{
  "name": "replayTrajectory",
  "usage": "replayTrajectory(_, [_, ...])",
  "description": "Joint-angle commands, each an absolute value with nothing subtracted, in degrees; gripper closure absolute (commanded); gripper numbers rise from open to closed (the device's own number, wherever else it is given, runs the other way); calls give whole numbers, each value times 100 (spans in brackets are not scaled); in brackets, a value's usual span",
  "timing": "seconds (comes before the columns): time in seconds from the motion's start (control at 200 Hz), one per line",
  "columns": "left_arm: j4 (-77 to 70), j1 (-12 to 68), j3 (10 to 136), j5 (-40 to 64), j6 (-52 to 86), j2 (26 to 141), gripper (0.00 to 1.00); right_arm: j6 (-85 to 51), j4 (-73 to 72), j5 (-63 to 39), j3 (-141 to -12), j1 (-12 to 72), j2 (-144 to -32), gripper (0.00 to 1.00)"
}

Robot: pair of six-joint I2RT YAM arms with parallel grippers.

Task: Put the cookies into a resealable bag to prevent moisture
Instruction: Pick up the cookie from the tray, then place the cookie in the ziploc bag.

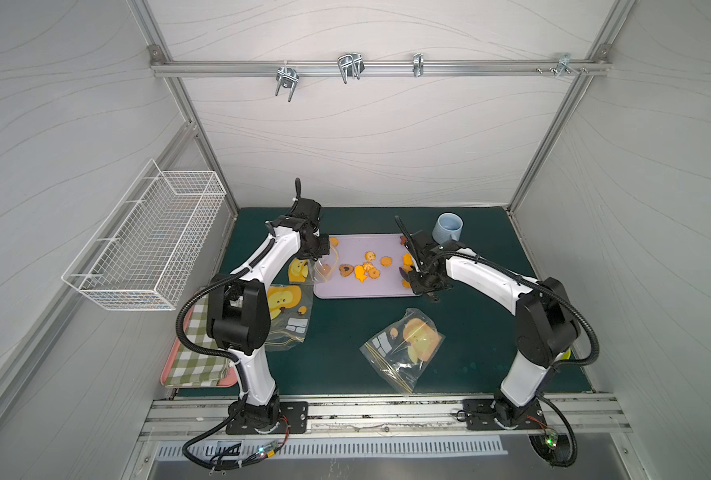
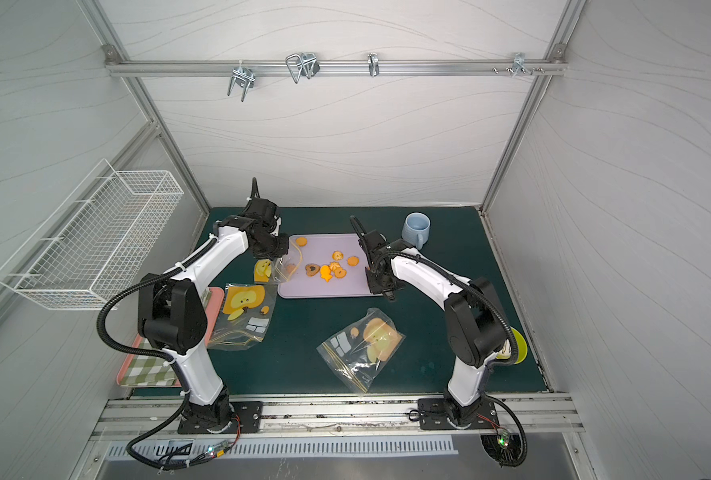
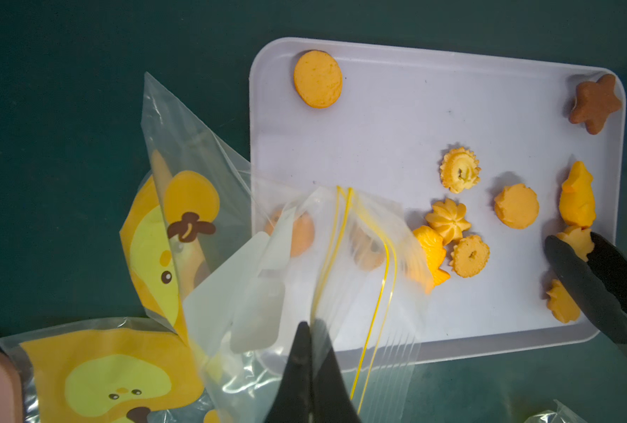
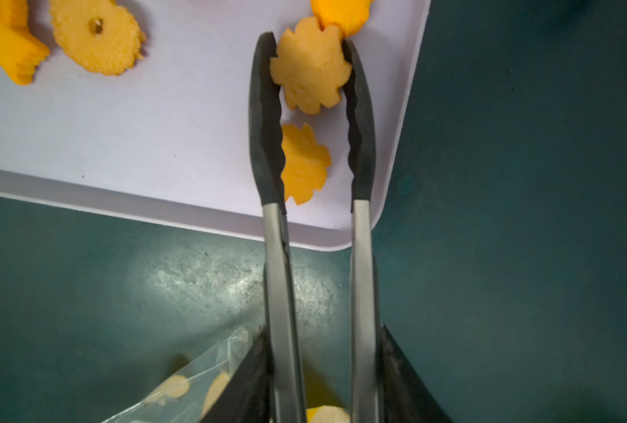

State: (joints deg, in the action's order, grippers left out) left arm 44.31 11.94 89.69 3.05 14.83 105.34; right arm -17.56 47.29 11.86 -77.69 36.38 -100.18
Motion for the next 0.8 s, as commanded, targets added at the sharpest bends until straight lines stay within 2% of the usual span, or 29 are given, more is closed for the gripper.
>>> replayTrajectory(0.0, [4222, 1117, 8954, 536, 1591, 10394, 100, -1810, 4471, 1301, -7680, 3682, -9531, 58])
replayTrajectory(0.39, [4166, 1055, 8952, 833, 1591, 10472, 100, -1424, 3158, 367, -7063, 3811, -8611, 61])
replayTrajectory(0.53, [4162, 1037, 8960, 917, 1591, 10496, 100, -1303, 2865, -120, -7118, 3957, -8640, 63])
replayTrajectory(0.795, [4175, 1037, 8967, 1028, 1591, 10519, 100, -1182, 2592, -275, -7707, 4531, -9046, 63])
